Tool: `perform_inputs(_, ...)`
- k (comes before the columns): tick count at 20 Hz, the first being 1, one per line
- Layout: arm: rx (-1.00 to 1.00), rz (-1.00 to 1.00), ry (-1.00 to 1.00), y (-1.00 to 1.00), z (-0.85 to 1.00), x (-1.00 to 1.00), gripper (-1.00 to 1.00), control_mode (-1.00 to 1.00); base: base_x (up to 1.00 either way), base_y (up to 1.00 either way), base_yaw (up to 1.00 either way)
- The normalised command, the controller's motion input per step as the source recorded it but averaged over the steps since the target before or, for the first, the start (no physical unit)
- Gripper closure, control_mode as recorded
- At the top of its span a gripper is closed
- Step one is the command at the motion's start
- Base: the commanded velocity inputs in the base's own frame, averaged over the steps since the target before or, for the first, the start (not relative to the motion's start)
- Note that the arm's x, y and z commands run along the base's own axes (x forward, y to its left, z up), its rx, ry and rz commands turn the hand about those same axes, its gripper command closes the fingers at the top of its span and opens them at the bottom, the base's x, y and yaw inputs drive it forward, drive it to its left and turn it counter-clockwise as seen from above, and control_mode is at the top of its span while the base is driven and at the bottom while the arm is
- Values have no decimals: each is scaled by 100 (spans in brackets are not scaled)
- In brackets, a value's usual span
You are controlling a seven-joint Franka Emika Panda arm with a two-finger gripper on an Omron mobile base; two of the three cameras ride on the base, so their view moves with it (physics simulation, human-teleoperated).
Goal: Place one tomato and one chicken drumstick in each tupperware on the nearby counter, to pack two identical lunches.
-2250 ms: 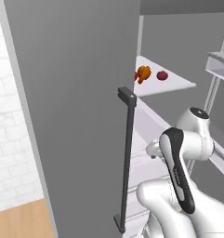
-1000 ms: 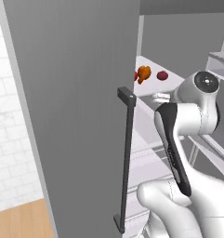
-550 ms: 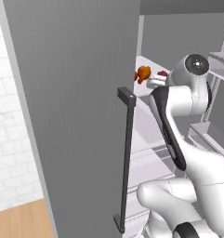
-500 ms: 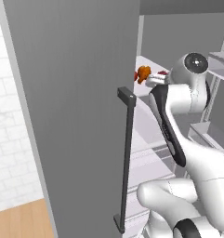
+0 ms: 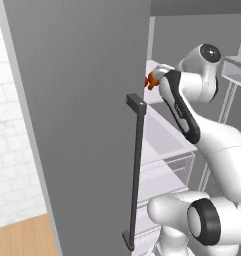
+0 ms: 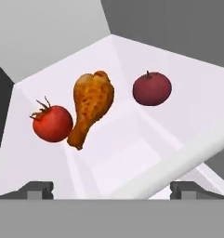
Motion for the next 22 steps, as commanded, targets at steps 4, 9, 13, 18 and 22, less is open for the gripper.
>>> perform_inputs(4,2,1,0,18,0,49,-100,-100,0,0,0)
perform_inputs(9,1,0,1,11,-12,65,-100,-100,0,0,0)
perform_inputs(13,0,0,4,0,-27,60,-100,-100,0,0,0)
perform_inputs(18,0,1,4,0,-21,72,-100,-100,0,0,0)
perform_inputs(22,1,2,3,0,-17,71,-100,-100,0,0,0)
